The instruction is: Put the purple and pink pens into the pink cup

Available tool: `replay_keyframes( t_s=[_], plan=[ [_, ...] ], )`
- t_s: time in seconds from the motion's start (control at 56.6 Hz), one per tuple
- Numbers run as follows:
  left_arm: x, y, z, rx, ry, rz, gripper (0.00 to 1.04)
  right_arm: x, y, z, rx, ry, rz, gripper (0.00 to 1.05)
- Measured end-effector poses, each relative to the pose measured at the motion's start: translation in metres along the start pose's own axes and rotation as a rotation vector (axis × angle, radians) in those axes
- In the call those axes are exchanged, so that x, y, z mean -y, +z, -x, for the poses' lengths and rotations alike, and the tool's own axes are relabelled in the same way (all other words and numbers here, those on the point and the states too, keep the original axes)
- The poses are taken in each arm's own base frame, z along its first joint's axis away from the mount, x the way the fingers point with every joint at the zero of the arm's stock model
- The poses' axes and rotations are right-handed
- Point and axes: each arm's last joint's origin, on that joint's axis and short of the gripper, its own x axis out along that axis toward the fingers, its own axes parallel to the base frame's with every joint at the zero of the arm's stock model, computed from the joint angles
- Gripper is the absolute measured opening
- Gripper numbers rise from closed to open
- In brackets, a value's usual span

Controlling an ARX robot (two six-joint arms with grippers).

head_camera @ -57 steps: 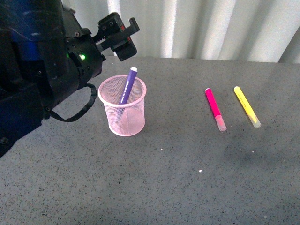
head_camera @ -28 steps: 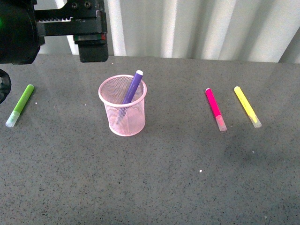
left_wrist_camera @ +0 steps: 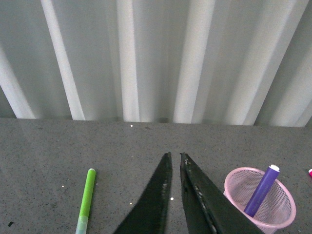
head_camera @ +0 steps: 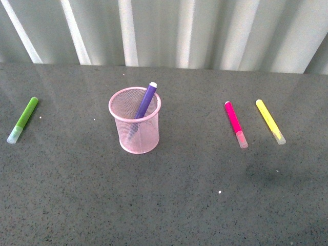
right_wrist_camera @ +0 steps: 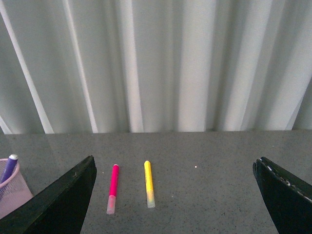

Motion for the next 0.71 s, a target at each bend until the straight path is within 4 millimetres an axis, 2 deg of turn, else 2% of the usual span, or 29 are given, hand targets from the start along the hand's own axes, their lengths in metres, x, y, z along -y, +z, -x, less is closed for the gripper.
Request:
replay_keyframes(
  t_s=[0.053,0.265,0.53,0.706],
  plan=[
    [-0.004,0.001,0.008,0.007,-0.002,0.001,0.04,0.000,0.000,0.000,0.000,0.000,0.000,0.98],
    [-0.019,0.001,0.038,0.008,0.006,-0.006,0.04,0.000,0.000,0.000,0.000,0.000,0.000,0.98],
    [-0.033,0.002,0.056,0.009,0.006,-0.005,0.04,0.000,0.000,0.000,0.000,0.000,0.000,0.98],
    [-0.034,0.006,0.065,0.023,0.009,-0.005,0.04,0.000,0.000,0.000,0.000,0.000,0.000,0.98]
  ],
)
